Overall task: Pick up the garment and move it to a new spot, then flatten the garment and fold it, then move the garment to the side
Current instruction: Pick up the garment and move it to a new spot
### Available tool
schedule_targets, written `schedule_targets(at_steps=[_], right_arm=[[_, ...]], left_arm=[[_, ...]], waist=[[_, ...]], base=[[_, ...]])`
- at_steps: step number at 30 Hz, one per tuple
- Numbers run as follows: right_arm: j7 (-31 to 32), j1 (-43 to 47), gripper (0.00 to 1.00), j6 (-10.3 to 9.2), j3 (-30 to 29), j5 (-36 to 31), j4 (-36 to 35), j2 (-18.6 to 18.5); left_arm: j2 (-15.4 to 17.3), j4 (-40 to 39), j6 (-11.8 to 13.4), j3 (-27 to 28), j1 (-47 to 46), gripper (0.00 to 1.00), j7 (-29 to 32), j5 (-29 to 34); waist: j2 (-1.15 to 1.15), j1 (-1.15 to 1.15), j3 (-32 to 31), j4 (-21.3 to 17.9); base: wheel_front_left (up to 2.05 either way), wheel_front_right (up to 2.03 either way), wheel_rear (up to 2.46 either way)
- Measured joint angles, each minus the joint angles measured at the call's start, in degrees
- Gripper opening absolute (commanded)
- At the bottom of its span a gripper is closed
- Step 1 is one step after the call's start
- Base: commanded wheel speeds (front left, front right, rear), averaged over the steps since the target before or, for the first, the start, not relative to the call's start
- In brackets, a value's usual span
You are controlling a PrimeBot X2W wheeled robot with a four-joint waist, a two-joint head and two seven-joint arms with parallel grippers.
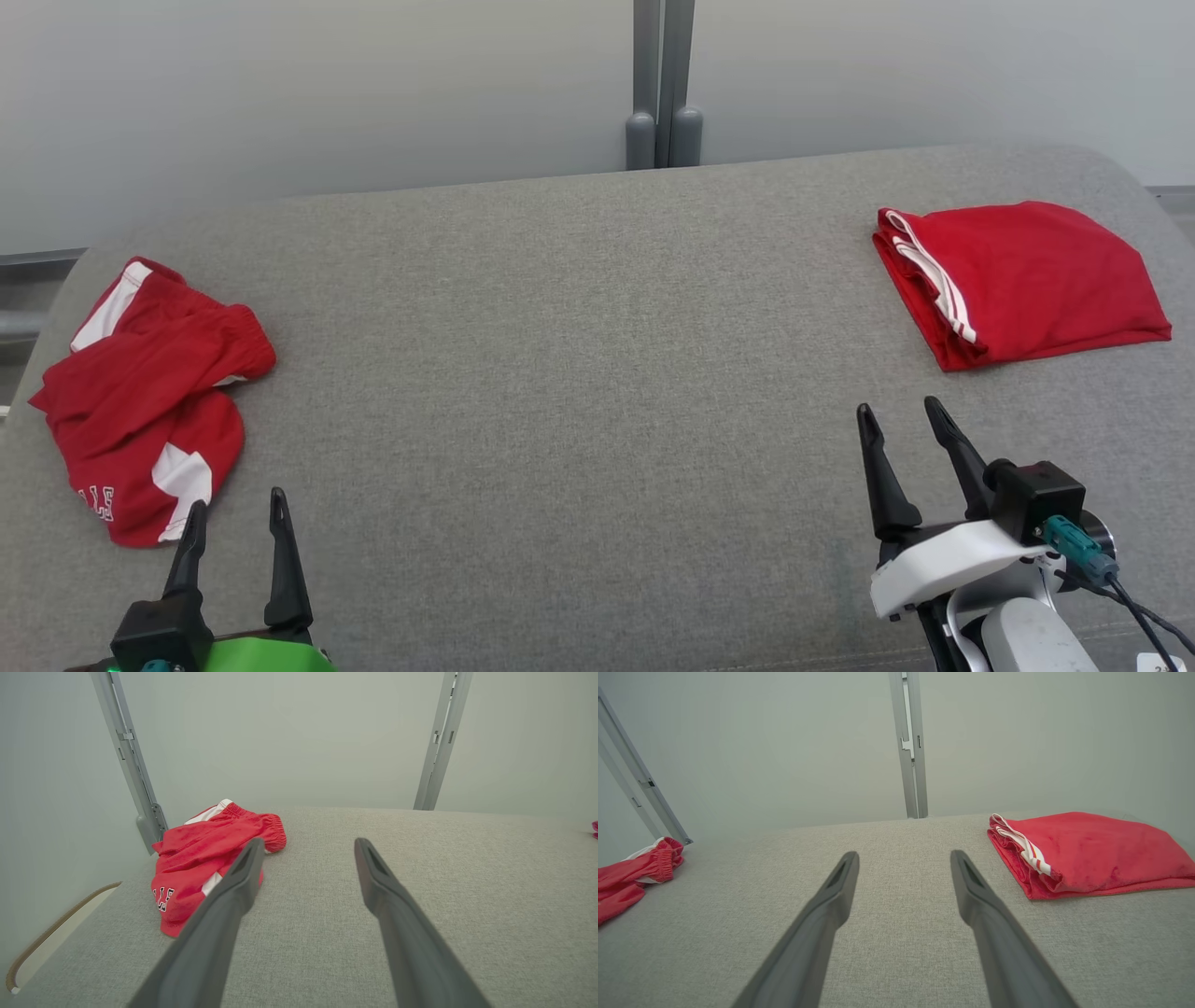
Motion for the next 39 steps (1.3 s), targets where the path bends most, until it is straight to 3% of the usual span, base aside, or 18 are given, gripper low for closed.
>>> schedule_targets(at_steps=[8,29,39], right_arm=[[0.00,0.53,1.00,0.00,0.42,0.71,0.43,0.00],[0.00,0.85,1.00,0.00,4.09,2.29,2.57,0.07],[0.00,0.80,1.00,0.00,7.02,3.36,3.43,0.05]], left_arm=[[0.00,0.02,0.22,0.59,-0.02,1.00,0.00,-0.21],[1.03,0.60,0.37,0.97,1.32,1.00,0.00,-0.26],[1.40,0.48,0.78,0.86,2.02,1.00,0.00,-0.77]], waist=[[0.00,0.00,-0.26,3.08],[0.00,0.00,-2.20,17.73],[0.00,0.00,-3.31,22.73]], base=[[0.00,0.00,0.00],[0.00,0.00,0.00],[0.00,0.00,0.00]])
